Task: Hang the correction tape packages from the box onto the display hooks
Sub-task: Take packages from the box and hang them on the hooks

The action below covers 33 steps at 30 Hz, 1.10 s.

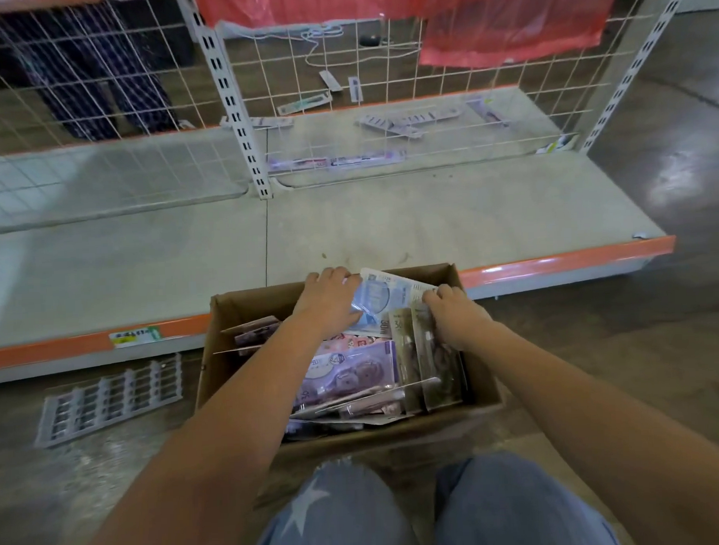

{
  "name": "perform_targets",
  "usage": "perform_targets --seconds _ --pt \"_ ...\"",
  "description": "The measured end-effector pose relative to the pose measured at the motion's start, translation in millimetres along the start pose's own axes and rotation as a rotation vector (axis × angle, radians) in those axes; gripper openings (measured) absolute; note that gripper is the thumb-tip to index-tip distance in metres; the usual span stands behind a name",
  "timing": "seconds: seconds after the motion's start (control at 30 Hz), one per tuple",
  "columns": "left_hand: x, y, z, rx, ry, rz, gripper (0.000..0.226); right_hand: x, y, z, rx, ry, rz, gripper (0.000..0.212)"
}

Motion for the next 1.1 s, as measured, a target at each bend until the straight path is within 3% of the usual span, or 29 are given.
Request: perform_targets --seconds 0.17,0.27,0.37,0.5,0.57,0.7,0.87,0.97,1.1 --pt "15 -6 -4 -0.025 0.116 -0.058 0.057 23 -1 -5 0.087 0.043 0.008 0.046" --pt "16 -10 -6 -0.042 0.061 0.008 0.042 33 -6 -1 0.112 0.451 0.071 0.015" --pt "10 -17 6 0.032 -0.215 0.089 0.028 32 -12 7 0.109 0.739 0.086 0.02" --pt "5 -25 33 0.128 -0.353 0.084 0.037 16 -18 -3 -0.072 1.093 0.067 0.031" --pt "8 -29 39 0.134 -0.42 0.073 0.037 -2 -24 -11 -0.155 1.238 0.154 0.035" --pt "-3 -28 35 0.108 -0.336 0.202 0.022 -34 -48 9 -0.066 0.981 0.403 0.039" --pt "-2 -13 39 0.148 -0.364 0.289 0.016 -27 -34 10 -0.086 1.048 0.315 0.038" --pt "15 -8 51 0.226 -0.599 0.242 0.026 -8 -13 -2 -0.096 1.104 0.227 0.041" --pt "42 -21 64 0.386 -1.087 0.175 0.027 39 -9 -11 -0.113 1.228 0.208 0.035"
Point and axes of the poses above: each hand's wrist, its own y-axis towards the middle knuckle, its own x-axis out of the back of the hand, z = x × y, the point moved 9 cm from there along y, towards the middle knuckle, and after that the axes turned 12 degrees about -y, right-handed, at the moved point
